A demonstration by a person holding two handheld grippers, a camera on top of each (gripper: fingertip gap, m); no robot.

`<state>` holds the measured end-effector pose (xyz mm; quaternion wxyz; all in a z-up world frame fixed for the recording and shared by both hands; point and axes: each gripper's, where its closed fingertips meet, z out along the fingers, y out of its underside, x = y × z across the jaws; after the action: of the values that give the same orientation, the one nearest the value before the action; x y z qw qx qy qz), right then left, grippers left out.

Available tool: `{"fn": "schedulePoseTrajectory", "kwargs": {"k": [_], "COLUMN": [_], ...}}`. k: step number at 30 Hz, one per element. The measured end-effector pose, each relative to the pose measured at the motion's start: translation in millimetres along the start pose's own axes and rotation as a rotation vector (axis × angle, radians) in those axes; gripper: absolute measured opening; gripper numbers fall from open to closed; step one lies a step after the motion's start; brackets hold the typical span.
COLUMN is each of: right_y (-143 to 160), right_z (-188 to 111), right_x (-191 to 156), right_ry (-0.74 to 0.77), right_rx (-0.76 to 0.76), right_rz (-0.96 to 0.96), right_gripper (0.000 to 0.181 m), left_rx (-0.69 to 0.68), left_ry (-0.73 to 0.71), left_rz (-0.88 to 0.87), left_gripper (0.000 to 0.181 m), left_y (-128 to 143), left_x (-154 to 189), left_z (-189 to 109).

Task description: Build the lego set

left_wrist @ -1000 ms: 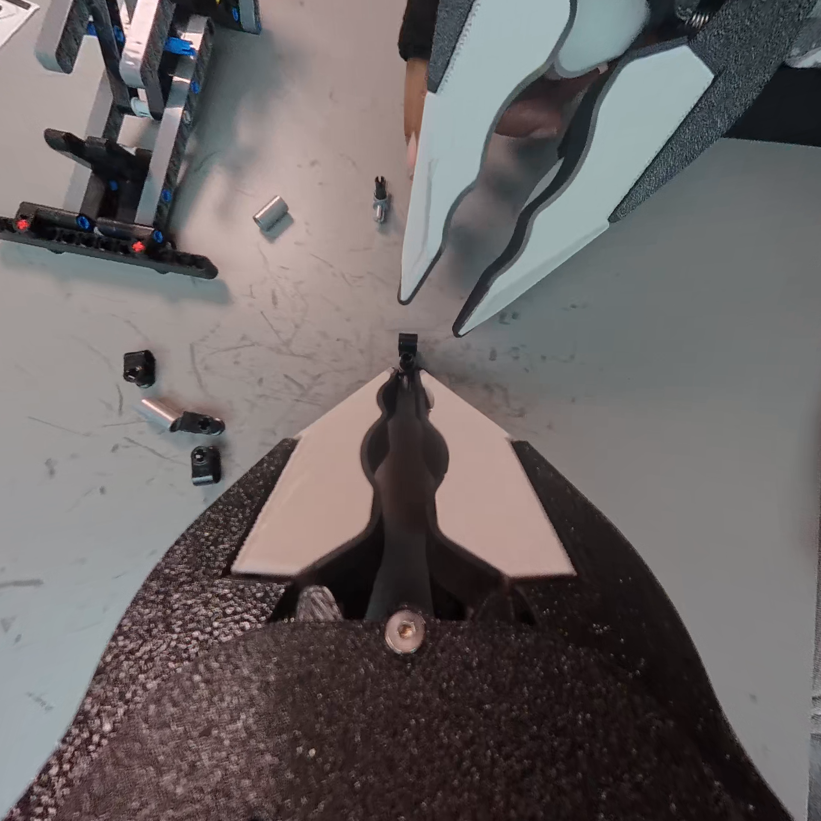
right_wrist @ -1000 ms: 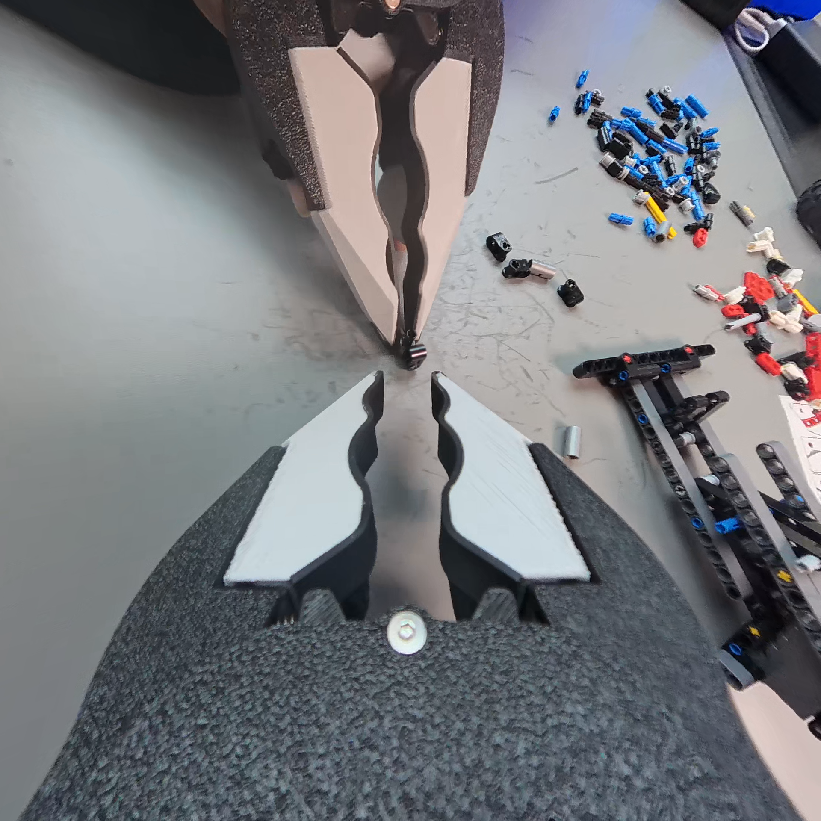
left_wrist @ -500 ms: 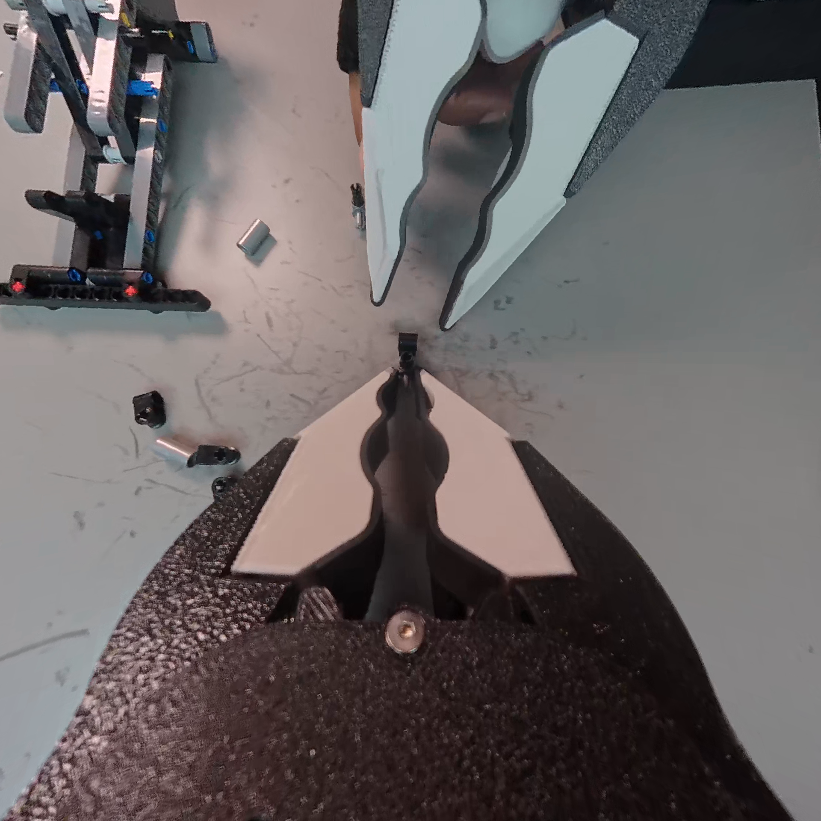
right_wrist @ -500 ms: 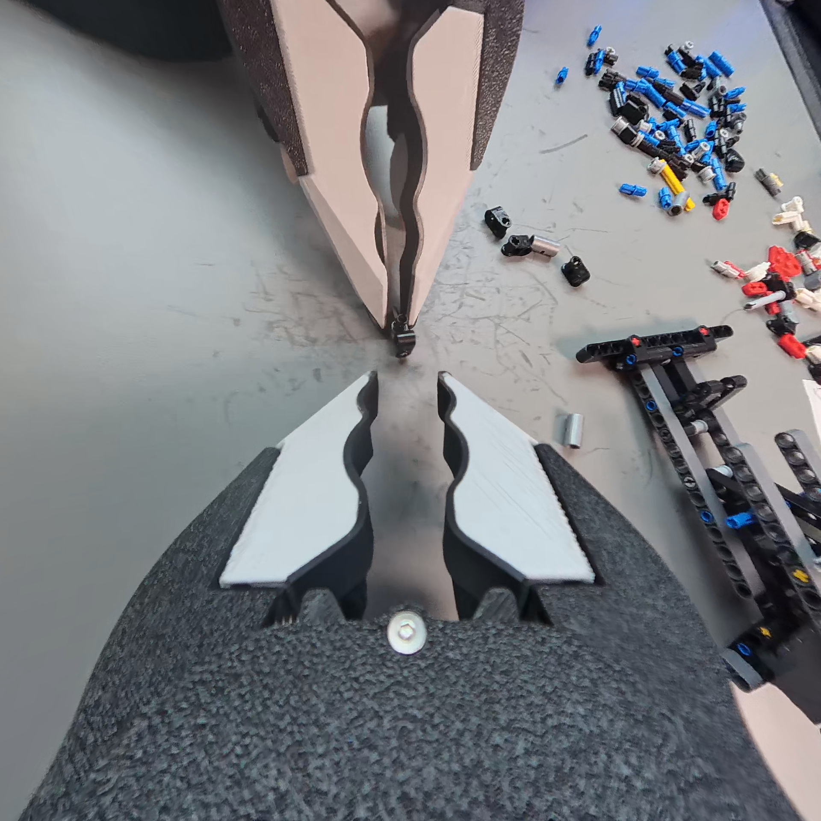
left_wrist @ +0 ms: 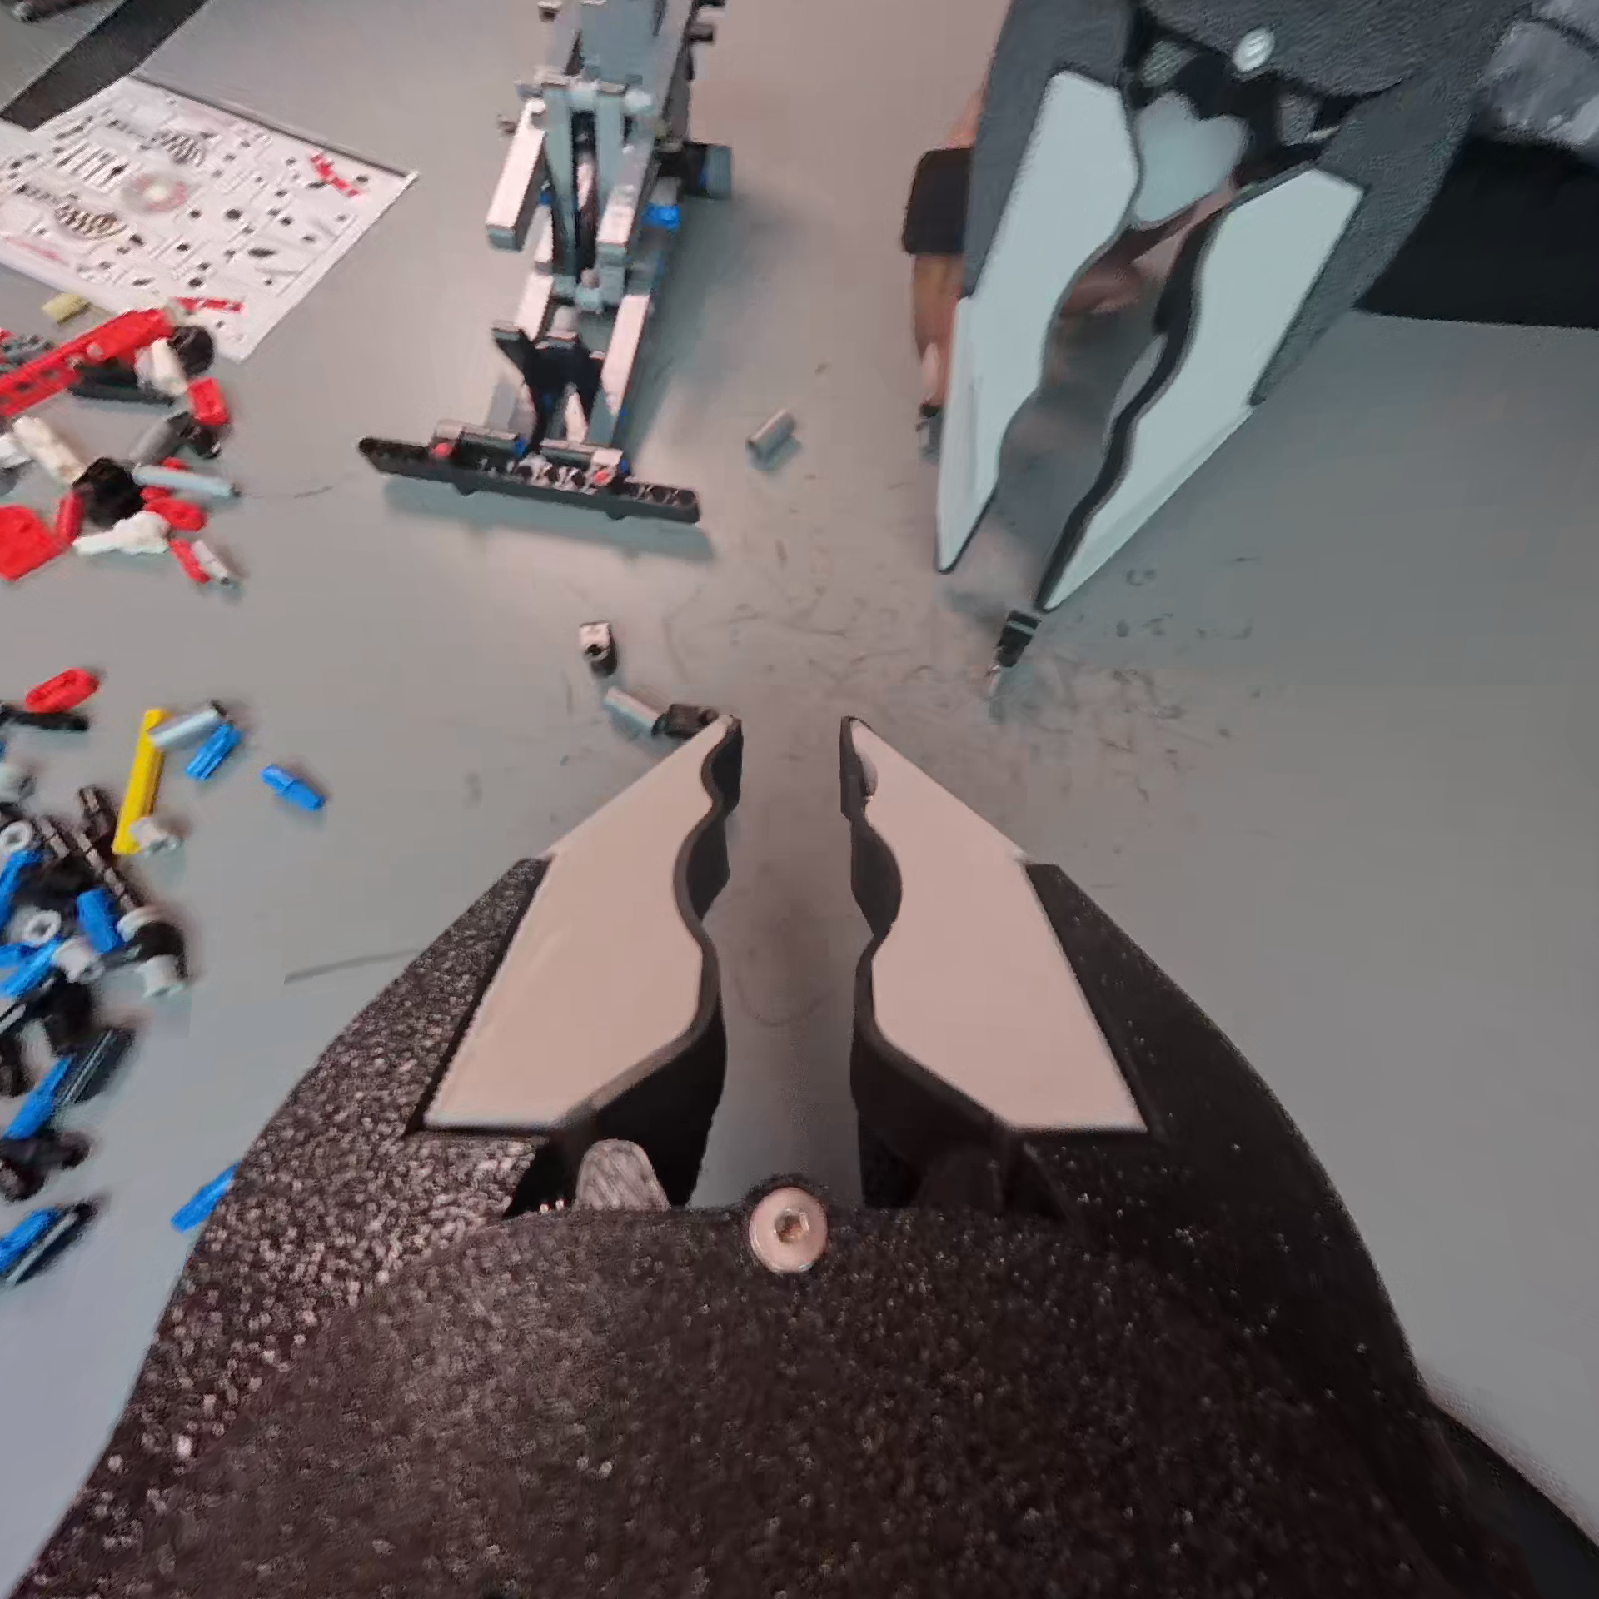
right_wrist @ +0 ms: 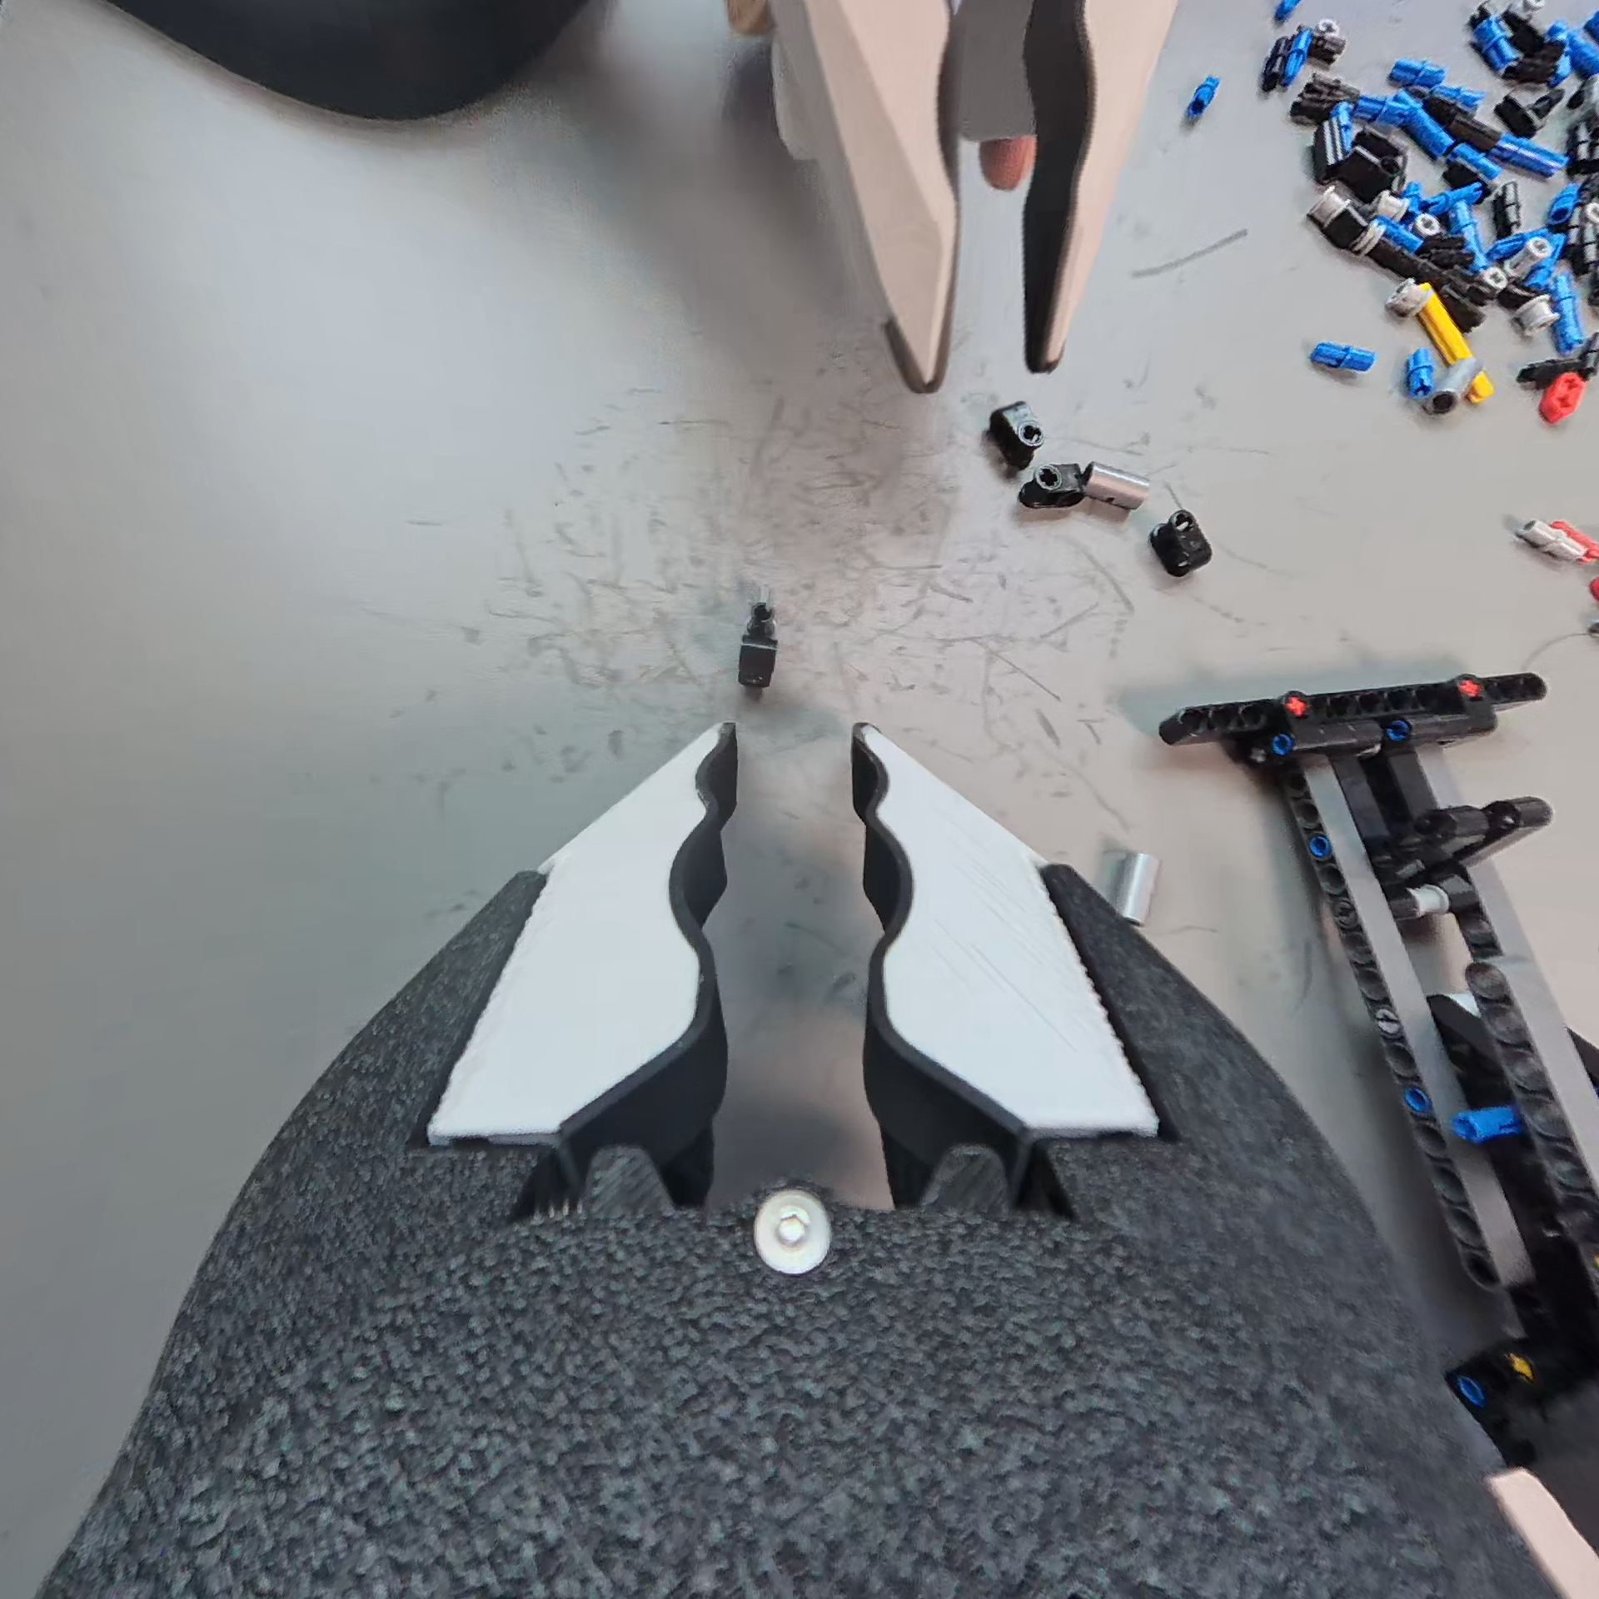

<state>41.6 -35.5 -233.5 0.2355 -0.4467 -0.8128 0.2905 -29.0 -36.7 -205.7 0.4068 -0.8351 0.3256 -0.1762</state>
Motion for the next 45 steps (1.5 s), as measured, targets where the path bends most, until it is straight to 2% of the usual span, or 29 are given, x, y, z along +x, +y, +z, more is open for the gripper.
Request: {"fn": "schedulePoseTrajectory", "kwargs": {"k": [4,9,13,15,20,23,28,35,38,42,45], "right_y": [-2,-5,-3,-5,-37,-48,-58,-51,-50,-52,-53], "right_z": [1,3,1,-2,-28,-33,-34,-26,-21,-28,-30], "right_x": [-6,-10,-10,-10,6,8,-1,-13,-13,-10,-12], "right_ry": [-0.011,-0.015,-0.008,-0.003,0.078,0.098,-0.004,0.004,0.041,0.036,0.024], "right_rx": [0.005,0.02,0.03,0.047,0.271,0.339,0.417,0.345,0.329,0.338,0.348], "right_rz": [-0.016,-0.01,-0.001,-0.002,0.014,0.016,0.116,0.0,-0.031,-0.016,-0.007], "right_gripper": [0.028,0.03,0.029,0.029,0.022,0.017,0.013,0.0,0.0,0.012,0.014], "left_rx": [-0.085,-0.136,-0.133,-0.141,-0.037,0.048,0.094,0.136,0.164,0.142,0.133], "left_ry": [-0.09,-0.098,-0.091,-0.092,0.067,0.125,0.128,0.175,0.202,0.2,0.205], "left_rz": [-0.052,-0.042,-0.043,-0.03,-0.003,0.064,0.164,0.135,0.11,0.113,0.12], "left_gripper": [0.022,0.022,0.009,0.009,0.009,0.009,0.009,0.009,0.009,0.009,0.009], "left_y": [23,29,29,28,3,-19,-38,-43,-47,-42,-40], "left_x": [-24,-27,-24,-24,12,35,59,68,70,70,72], "left_z": [1,10,13,12,11,9,8,2,-2,0,2]}}
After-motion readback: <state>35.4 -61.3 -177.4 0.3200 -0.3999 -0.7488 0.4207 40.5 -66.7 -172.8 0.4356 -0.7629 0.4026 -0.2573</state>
